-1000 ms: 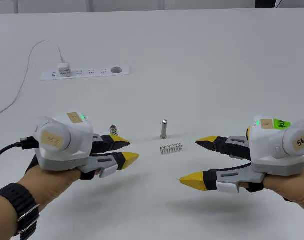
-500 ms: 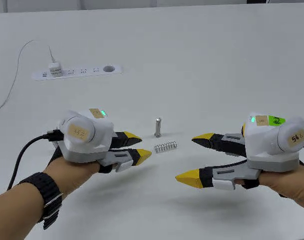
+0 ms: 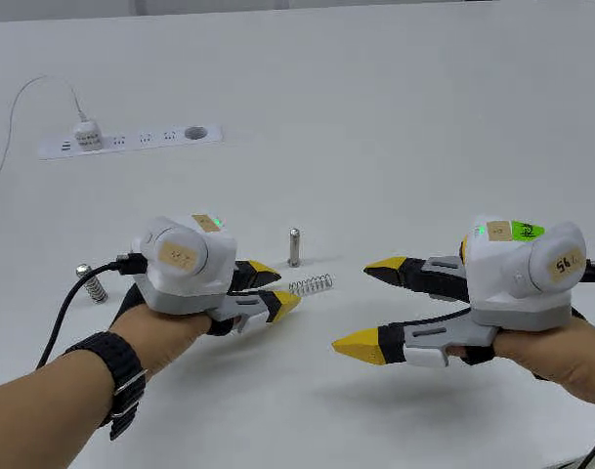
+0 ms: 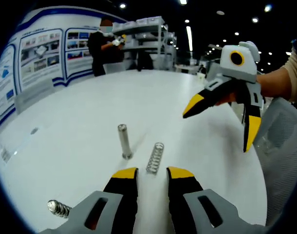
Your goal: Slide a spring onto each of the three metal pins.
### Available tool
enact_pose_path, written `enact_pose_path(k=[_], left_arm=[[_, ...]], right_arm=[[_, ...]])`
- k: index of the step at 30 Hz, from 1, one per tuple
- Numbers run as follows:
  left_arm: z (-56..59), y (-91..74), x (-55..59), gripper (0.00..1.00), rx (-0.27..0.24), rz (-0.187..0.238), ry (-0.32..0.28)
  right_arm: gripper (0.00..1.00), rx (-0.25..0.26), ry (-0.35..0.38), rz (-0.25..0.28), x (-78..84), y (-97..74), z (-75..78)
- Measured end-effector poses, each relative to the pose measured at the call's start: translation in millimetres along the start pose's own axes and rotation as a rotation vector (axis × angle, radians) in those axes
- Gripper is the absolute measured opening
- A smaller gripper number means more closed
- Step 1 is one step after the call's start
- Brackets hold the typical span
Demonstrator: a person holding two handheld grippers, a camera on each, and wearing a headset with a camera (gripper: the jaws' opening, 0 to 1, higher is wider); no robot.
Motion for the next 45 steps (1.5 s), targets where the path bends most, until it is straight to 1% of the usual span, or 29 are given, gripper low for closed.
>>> enact_pose_path(k=[4, 15, 16, 17, 20, 25, 28, 39, 43, 45], left_arm=[[-2.7, 5.2, 3.0, 0.22, 0.000, -0.012, -0.001], [-1.1, 11.6, 5.6, 0.18, 0.021, -0.025, 0.018], [-1.7, 12.2, 5.0, 0.17, 0.023, -0.018, 0.031], [-1.2, 11.6, 5.5, 0.16, 0.021, -0.024, 0.027], [-1.8, 12.1, 4.8, 0.13, 0.022, -0.021, 0.034], [-1.4, 12.7, 4.8, 0.12, 0.026, -0.018, 0.045], [-0.8, 12.8, 4.5, 0.12, 0.027, -0.017, 0.041], [2.9, 6.4, 4.2, 0.10, 0.035, -0.027, 0.037], [7.7, 0.6, 1.1, 0.10, 0.059, -0.039, 0.079], [9.9, -2.9, -0.1, 0.10, 0.073, -0.044, 0.089]], right_arm=[[0.66, 0.006, 0.004, 0.002, 0.0, -0.9, 1.4], [0.65, 0.008, 0.012, 0.004, 2.3, -0.3, 2.6], [0.65, 0.008, 0.013, 0.005, 2.5, -0.1, 2.8], [0.65, 0.008, 0.013, 0.004, 2.6, 0.0, 2.8], [0.65, 0.007, 0.015, 0.004, 2.6, 0.0, 2.7], [0.65, 0.005, 0.016, 0.002, 3.3, 0.2, 2.6], [0.65, 0.006, 0.017, 0.002, 3.4, 0.1, 2.9], [0.65, 0.003, 0.017, 0.003, 3.2, 1.1, 2.2], [0.65, 0.001, 0.012, -0.001, 3.2, 1.0, 2.2], [0.64, -0.001, 0.009, 0.000, 2.8, 1.6, 1.7]])
Point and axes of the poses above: the centre of the closed fingertips' face, and the gripper's own axes: y roughly forward along the fingers, z roughly to its right, x roughly out of its underside, the point moved 8 cm from there along -y, roughly backward along the fingers, and after that the axes turned 15 degrees about z, right-handed, at the moved point
